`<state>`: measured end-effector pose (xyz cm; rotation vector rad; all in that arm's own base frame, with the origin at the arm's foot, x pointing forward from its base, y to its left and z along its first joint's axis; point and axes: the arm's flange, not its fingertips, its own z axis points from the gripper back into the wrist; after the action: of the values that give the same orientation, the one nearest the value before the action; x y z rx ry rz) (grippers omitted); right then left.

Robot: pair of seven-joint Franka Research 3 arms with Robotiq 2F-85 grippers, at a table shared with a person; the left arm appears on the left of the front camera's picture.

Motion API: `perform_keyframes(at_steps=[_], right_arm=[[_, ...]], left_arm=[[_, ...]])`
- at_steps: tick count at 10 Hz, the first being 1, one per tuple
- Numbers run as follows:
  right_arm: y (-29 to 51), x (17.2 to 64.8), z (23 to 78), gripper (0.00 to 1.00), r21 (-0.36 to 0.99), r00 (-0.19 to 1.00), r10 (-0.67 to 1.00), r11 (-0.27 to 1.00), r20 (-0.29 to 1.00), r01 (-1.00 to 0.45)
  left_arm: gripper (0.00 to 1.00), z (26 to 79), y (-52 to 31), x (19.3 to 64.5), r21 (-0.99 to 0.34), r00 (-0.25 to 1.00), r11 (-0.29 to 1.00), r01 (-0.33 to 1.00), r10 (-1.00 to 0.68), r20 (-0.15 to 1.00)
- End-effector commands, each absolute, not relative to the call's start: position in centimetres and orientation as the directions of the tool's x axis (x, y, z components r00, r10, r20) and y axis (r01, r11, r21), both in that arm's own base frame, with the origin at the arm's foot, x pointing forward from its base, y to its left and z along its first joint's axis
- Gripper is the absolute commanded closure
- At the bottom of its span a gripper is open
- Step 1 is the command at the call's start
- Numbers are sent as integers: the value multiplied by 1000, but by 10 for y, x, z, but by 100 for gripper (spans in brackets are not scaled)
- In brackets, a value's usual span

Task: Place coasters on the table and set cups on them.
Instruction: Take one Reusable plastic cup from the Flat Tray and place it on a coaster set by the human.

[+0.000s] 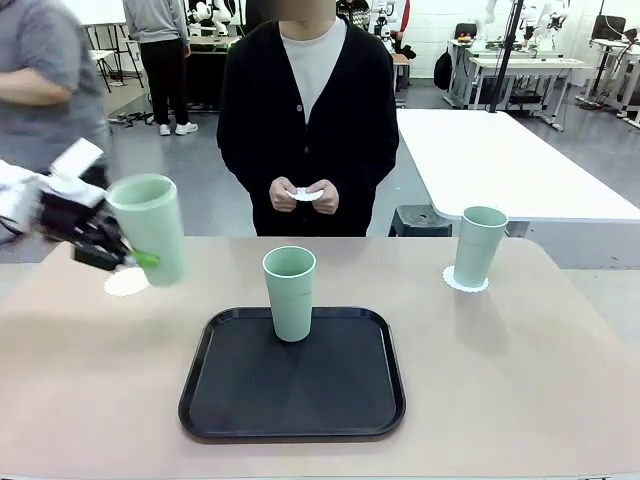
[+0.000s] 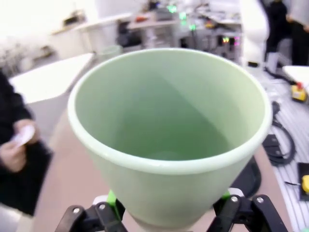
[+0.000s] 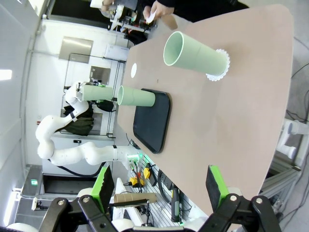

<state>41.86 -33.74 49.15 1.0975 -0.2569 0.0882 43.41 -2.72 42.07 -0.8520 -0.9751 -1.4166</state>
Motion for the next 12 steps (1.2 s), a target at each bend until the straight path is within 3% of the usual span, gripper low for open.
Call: perform_keyframes(at_steps=[1,3,8,9,10,12], right_arm=[[-335,420,494,0,872,966,-66,449,251,-196],[-335,420,494,0,872,966,-66,449,251,-196],[-335,420,494,0,872,966,-66,449,251,-196],[-335,420,494,0,872,966,-66,449,251,-196],[-335,420,494,0,872,966,-66,449,251,-196],[-335,420,494,0,872,966,-66,449,251,-196]], left_arm=[[76,432,-2,434,22,36,124,992,-444,895],[76,436,26,443,-42,109,168,985,-414,904],[76,440,27,434,16,61,174,985,-428,902],[16,435,29,437,1,76,178,984,-425,902],[16,431,45,452,16,6,51,999,-397,918],[16,410,100,491,3,3,20,1000,-288,958]])
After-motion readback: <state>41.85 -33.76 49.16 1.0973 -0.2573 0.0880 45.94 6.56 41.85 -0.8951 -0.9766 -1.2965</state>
